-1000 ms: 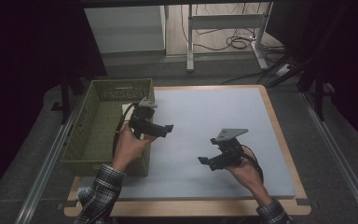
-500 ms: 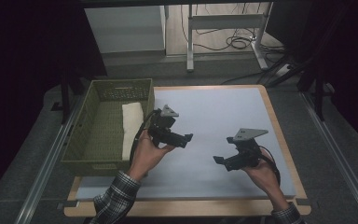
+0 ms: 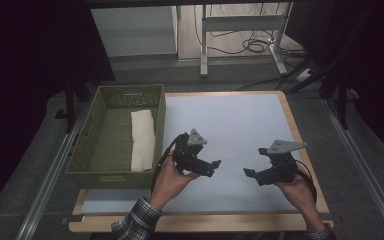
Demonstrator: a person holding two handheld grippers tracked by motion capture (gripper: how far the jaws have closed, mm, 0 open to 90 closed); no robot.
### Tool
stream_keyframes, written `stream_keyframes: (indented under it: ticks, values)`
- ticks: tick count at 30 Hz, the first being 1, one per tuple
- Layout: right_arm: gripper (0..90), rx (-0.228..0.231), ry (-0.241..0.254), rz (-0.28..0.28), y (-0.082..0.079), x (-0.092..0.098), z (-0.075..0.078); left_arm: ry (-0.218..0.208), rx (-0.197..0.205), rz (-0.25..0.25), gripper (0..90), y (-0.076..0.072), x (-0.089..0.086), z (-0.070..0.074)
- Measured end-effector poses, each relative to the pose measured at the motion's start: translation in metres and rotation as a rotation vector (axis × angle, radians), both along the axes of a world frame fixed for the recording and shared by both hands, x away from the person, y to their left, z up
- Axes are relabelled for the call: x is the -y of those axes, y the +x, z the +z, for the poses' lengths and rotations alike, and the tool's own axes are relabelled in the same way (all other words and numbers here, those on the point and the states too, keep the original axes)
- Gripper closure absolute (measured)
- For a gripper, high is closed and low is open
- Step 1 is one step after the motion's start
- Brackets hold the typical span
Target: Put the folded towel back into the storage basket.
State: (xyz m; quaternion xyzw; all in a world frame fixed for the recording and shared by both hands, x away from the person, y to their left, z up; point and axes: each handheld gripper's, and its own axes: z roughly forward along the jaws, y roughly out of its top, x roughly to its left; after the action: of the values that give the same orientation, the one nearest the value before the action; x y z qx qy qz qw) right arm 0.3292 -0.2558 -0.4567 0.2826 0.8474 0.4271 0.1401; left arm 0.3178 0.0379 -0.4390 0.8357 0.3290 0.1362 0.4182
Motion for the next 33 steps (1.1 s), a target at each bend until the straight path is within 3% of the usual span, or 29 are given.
stream_keyframes:
  ticks: [11,19,29,32,33]
  values:
    - [4.1,-0.014,-0.037,-0.022,-0.002,0.009,-0.026,0.019,0.008,0.025,1.7,-0.018,-0.006,-0.038]
    - [3.4,-0.019,-0.066,-0.022,-0.003,0.009,-0.044,0.041,-0.015,0.058,1.7,-0.024,-0.014,-0.066]
    - [3.3,-0.031,-0.130,-0.018,-0.005,0.005,-0.068,0.087,-0.076,0.085,2.2,-0.028,-0.023,-0.096]
    - [3.2,-0.042,-0.153,-0.016,-0.005,0.002,-0.074,0.136,-0.079,0.091,1.6,-0.029,-0.019,-0.105]
    - [3.1,-0.049,-0.165,-0.014,-0.005,0.001,-0.076,0.118,-0.085,0.093,0.2,-0.029,-0.020,-0.106]
